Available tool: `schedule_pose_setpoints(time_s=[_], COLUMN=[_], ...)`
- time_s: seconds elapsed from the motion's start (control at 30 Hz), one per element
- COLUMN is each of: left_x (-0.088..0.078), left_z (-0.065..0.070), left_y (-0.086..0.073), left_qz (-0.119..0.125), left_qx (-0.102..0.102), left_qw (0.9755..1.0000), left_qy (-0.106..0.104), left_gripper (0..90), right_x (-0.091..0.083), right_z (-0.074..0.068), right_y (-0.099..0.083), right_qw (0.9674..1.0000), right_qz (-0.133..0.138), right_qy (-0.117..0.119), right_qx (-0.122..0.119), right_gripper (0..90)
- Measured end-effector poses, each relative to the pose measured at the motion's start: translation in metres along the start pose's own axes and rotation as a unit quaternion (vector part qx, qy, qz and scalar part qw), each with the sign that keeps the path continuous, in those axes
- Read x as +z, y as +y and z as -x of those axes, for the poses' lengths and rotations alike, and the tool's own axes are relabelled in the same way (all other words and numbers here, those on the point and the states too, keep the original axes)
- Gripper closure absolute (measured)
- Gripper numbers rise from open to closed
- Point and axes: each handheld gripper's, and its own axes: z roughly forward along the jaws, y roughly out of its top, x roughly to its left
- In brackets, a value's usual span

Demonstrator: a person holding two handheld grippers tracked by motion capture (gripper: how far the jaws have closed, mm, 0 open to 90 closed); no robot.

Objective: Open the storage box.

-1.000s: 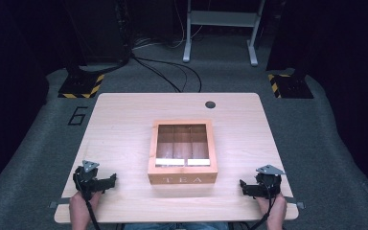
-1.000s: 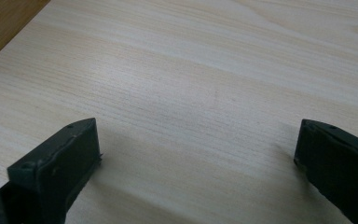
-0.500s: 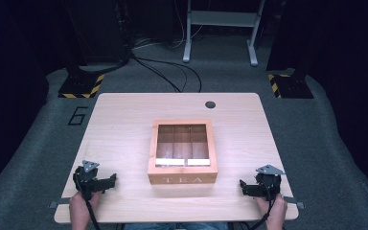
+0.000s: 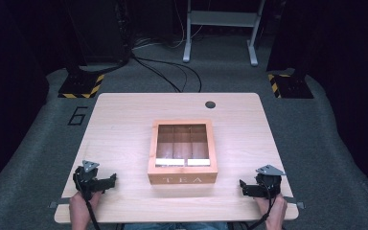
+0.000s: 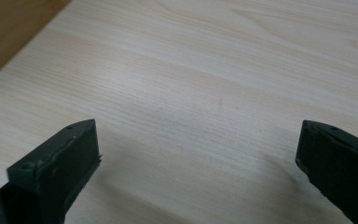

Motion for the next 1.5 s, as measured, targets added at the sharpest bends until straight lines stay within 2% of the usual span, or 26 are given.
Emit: schedule_pose_setpoints(time_s=[0.13,0.2,0.4,0.53,0.7,0.87,1.0,1.03,1.17,1.23,1.43,1.47,1.5], left_x=[0.000,0.000,0.000,0.000,0.000,0.000,0.000,0.000,0.000,0.000,0.000,0.000,0.000], left_z=[0.000,0.000,0.000,0.000,0.000,0.000,0.000,0.000,0.000,0.000,0.000,0.000,0.000], left_y=[0.000,0.000,0.000,0.000,0.000,0.000,0.000,0.000,0.000,0.000,0.000,0.000,0.000], left_qz=[0.000,0.000,0.000,0.000,0.000,0.000,0.000,0.000,0.000,0.000,0.000,0.000,0.000], left_qx=[0.000,0.000,0.000,0.000,0.000,0.000,0.000,0.000,0.000,0.000,0.000,0.000,0.000], left_qw=[1.0000,1.0000,1.0000,1.0000,1.0000,1.0000,1.0000,1.0000,1.0000,1.0000,1.0000,1.0000,1.0000], left_qy=[0.000,0.000,0.000,0.000,0.000,0.000,0.000,0.000,0.000,0.000,0.000,0.000,0.000], left_gripper=[0.3,0.3,0.3,0.3,0.2,0.3,0.3,0.3,0.3,0.3,0.3,0.3,0.3], right_x=[-0.005,-0.008,-0.020,-0.020,-0.015,-0.009,-0.005,-0.005,-0.005,-0.005,-0.008,-0.008,-0.009], right_z=[-0.006,-0.011,-0.031,-0.045,-0.068,-0.087,-0.095,-0.097,-0.100,-0.101,-0.104,-0.104,-0.105], right_y=[0.003,0.006,0.016,0.022,0.030,0.038,0.045,0.046,0.049,0.050,0.051,0.051,0.051], right_qw=[0.9997,0.9993,0.9976,0.9965,0.9931,0.9889,0.9862,0.9864,0.9844,0.9848,0.9830,0.9819,0.9827], right_qz=[0.011,0.021,0.043,0.038,0.041,0.053,0.064,0.067,0.078,0.081,0.093,0.095,0.096], right_qy=[0.019,0.029,0.051,0.067,0.096,0.125,0.137,0.137,0.144,0.138,0.139,0.142,0.136], right_qx=[0.007,-0.004,-0.018,-0.032,-0.053,-0.061,-0.066,-0.060,-0.064,-0.068,-0.076,-0.083,-0.082], right_gripper=[0.0,0.0,0.0,0.0,0.0,0.0,3.9,6.0,14.3,18.4,32.4,33.4,35.7])
